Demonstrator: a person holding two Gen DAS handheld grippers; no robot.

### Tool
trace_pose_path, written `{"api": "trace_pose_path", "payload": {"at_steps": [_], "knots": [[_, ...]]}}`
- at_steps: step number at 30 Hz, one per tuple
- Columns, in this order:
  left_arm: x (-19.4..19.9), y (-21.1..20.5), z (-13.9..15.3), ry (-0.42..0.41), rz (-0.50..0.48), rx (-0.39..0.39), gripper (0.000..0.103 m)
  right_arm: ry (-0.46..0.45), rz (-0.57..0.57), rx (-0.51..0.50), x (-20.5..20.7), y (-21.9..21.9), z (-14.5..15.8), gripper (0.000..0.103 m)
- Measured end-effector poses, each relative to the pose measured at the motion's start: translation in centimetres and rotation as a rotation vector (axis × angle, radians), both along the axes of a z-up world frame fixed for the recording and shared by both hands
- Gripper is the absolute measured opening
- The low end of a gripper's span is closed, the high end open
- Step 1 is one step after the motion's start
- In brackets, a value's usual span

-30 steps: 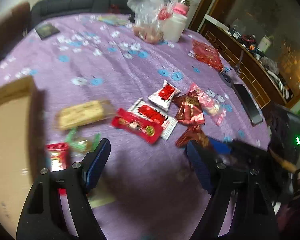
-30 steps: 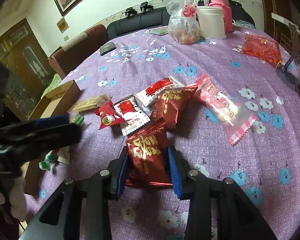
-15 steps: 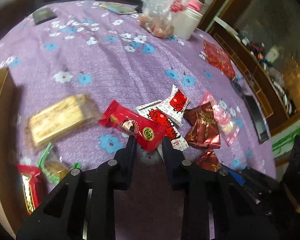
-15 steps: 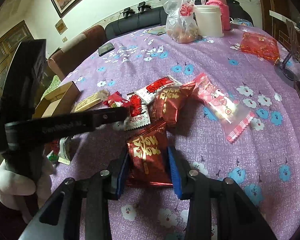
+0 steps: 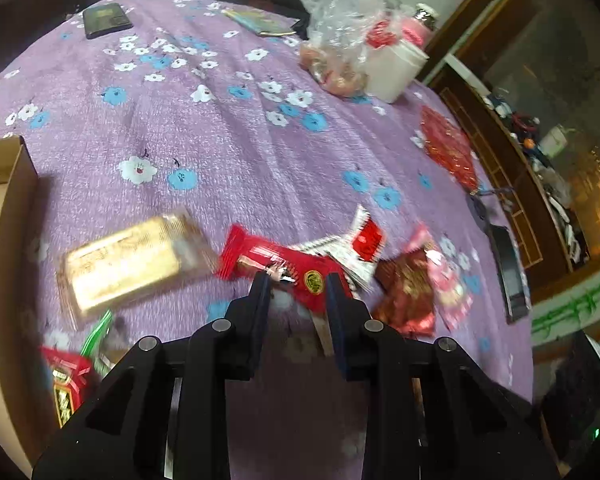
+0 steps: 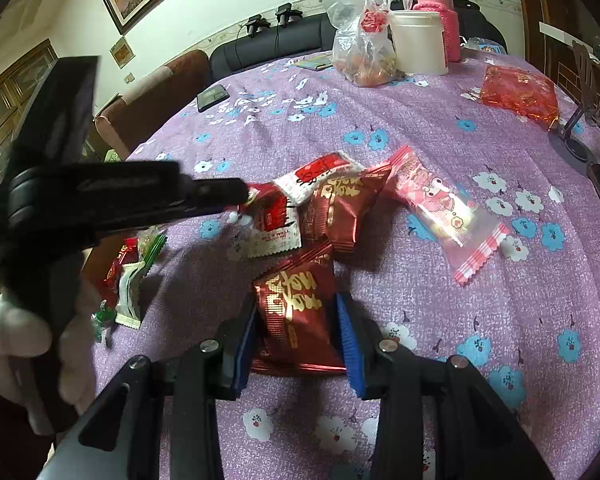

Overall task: Organize snacks
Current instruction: 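Grasp a red candy packet with the left gripper while the right gripper holds its packet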

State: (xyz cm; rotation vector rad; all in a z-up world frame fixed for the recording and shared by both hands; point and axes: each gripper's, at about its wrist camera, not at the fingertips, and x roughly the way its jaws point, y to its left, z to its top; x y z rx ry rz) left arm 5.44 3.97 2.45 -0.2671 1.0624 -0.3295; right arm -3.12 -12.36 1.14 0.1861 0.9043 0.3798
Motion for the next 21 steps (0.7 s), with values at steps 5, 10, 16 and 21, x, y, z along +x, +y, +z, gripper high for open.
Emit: {"api": "trace_pose_path", "payload": {"at_steps": [5, 10, 16, 21], "knots": [[0.5, -0.2, -0.4, 0.007, 0.019, 0.025, 0.026, 0.001, 0.0, -0.002, 0.0, 0.1, 0.0, 0.042], [1.4, 1.0, 0.6, 0.004, 0.068, -0.021, 0.054, 0.0, 0.0, -0.006, 0.0, 0.1, 0.1, 0.043], [2.4, -0.2, -0.6, 0.0, 0.053, 0.082, 0.055, 0.001, 0.0, -0.007, 0.1, 0.1, 0.0, 0.043], [1.6, -1.6, -1.1, -0.044, -0.035, 0.13, 0.02, -0.003, -0.002, -0.015, 0.1, 0.2, 0.1, 0.041]]}}
